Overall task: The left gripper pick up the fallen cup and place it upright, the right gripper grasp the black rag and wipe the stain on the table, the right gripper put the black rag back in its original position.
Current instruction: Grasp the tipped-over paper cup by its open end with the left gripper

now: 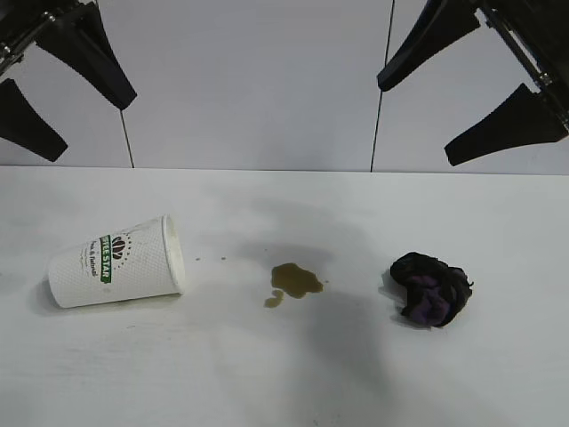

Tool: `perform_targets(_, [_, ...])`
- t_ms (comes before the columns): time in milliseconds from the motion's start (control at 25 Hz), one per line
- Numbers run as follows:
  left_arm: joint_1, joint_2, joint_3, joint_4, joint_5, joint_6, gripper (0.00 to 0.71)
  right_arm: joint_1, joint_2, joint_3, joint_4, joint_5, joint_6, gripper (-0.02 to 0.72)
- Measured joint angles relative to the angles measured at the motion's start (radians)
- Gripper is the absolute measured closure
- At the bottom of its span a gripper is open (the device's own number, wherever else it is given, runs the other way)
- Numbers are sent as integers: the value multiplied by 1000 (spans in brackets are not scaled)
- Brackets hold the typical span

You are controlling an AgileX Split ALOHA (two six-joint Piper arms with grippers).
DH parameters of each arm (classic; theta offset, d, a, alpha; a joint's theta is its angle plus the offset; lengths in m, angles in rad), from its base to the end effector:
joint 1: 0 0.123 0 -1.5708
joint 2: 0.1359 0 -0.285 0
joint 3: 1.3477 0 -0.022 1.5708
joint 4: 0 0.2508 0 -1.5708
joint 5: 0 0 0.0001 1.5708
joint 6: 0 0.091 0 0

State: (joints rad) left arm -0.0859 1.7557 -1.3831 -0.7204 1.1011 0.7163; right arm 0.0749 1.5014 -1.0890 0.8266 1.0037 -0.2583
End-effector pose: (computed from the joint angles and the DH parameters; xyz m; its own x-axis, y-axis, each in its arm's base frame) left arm 0.3531 -0.0842 0.2738 -0.8134 0.3393 -0.4725 0.5483 0.7185 -0.4280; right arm 0.2882 0.0783 0.2832 -0.9582 0.1377 -0.2509 -0.0632 0.7532 0.6547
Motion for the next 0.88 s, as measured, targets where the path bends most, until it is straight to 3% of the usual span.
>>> perform_targets(160, [-20,0,-51,19,1,49,38,0,0,0,0,0,0,146])
perform_targets(280, [-66,0,-88,119,1,70,22,0,0,0,0,0,0,146])
perform_targets(480, [-216,0,-97,394,1,226,17,0,0,0,0,0,0,146])
perform_targets(680, [-379,10,-97,654,-29,230,17,0,0,0,0,0,0,146])
perform_targets(880, [-472,98,-97,801,-36,188,17,0,0,0,0,0,0,146])
